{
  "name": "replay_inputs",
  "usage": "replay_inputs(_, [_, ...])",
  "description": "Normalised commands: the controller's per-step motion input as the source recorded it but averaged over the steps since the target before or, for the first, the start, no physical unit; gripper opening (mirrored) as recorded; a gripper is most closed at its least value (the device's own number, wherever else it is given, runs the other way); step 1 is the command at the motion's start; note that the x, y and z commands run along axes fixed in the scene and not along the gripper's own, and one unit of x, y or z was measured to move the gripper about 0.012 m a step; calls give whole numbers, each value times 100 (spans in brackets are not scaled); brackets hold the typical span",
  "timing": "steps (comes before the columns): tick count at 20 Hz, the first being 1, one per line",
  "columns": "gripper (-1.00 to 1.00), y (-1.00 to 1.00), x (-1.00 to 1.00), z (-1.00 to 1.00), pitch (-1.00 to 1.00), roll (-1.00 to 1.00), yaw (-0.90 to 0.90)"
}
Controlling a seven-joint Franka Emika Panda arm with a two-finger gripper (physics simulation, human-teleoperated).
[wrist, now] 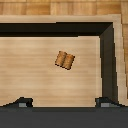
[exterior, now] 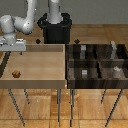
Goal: Place the loaf of bread into the appropriate compartment.
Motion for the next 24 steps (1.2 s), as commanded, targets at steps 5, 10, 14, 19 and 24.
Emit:
replay_inputs(5, [100,5,80,0,0,0,0])
replay_inputs(10, [100,0,0,0,0,0,0])
replay_inputs(14, [100,0,25,-50,0,0,0])
replay_inputs(19, [100,0,0,-60,0,0,0])
replay_inputs(24, [100,0,0,-100,0,0,0])
